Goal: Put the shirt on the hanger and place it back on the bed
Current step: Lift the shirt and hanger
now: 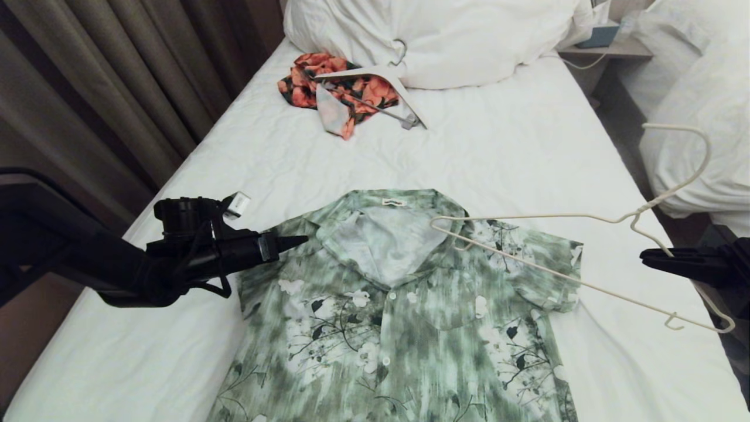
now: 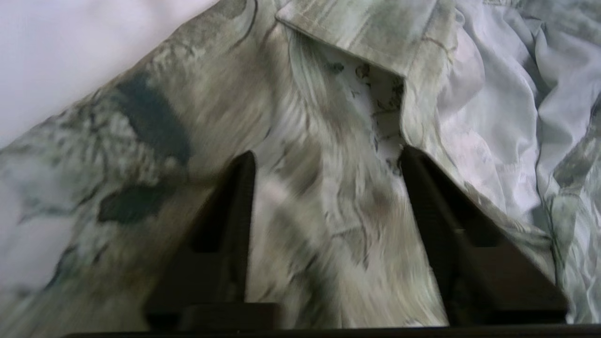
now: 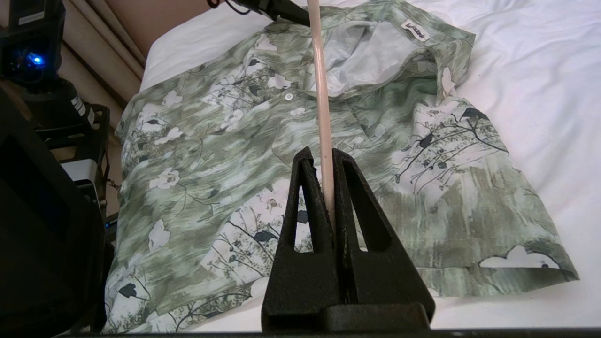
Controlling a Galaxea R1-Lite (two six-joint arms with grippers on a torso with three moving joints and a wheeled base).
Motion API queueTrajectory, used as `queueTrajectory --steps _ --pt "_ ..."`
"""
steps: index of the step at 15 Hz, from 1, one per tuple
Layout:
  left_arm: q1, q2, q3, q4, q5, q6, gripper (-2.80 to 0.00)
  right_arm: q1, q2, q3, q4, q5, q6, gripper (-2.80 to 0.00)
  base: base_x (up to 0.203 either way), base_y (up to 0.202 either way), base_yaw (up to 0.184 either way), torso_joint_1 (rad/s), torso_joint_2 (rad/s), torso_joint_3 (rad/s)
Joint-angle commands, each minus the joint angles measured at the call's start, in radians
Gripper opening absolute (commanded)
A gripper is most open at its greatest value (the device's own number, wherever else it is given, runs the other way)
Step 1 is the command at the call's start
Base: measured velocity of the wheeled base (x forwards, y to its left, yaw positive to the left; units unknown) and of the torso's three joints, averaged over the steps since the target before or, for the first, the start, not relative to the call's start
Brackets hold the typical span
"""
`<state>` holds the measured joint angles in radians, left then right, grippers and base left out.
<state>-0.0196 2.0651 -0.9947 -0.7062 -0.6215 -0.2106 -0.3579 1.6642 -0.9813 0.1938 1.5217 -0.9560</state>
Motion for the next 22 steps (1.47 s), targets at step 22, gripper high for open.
queueTrajectory --steps 22 --pt "-0.175 -0.101 0.068 -0.004 0.081 -0.094 0.00 0.013 0.071 -0.004 -0.065 0.008 -0.006 -2.80 0.000 0.000 0.000 0.000 0.00 0.000"
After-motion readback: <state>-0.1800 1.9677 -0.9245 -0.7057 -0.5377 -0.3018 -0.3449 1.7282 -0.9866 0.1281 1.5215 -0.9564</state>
